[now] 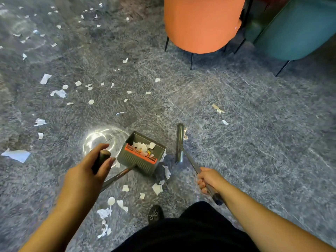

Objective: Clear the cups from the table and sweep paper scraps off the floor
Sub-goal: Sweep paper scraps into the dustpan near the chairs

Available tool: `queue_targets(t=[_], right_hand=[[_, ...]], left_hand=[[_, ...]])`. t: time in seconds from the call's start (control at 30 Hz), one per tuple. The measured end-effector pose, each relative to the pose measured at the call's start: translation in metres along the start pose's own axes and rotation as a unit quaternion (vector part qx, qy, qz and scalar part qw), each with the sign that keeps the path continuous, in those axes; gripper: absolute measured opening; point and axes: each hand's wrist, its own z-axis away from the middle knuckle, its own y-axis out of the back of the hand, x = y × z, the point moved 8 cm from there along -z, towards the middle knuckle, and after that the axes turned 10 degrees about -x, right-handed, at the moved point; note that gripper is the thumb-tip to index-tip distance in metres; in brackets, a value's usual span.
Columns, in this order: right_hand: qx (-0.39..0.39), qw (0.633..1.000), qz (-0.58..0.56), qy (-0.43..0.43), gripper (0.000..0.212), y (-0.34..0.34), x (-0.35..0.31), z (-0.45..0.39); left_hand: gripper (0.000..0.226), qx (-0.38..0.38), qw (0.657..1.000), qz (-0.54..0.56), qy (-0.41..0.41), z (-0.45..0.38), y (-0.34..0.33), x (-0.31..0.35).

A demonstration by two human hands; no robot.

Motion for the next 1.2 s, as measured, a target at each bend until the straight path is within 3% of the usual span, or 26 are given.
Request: queue_targets(t=[0.27, 0.4, 0.63, 0.87, 1.2], right_hand=[[0.037, 0.999, 0.014, 0.010, 0.054, 0.075, -0.083, -0.002], [0.016, 0.996, 0.086, -0.013, 0.028, 0.118, -0.138, -0.022], [0.000, 0.984, 0.162, -0.073, 0.021, 0.171, -0.198, -0.059], [-0.027, 0.954, 0.287, -0.088, 0.020, 0.171, -0.228, -0.102], [-0.065, 0.911, 0.390, -0.118, 0.021, 0.119, -0.203, -0.121]], left_hand=[[0.032, 0.033, 0.999, 0.005, -0.005, -0.050, -0.017, 0.062], [0.033, 0.074, 0.997, 0.009, 0.022, -0.064, -0.038, 0.093], [0.035, 0.127, 0.985, 0.045, 0.103, -0.057, -0.076, 0.128], [0.035, 0.195, 0.961, 0.064, 0.185, -0.011, -0.096, 0.135], [0.037, 0.223, 0.943, 0.061, 0.240, 0.043, -0.103, 0.119]])
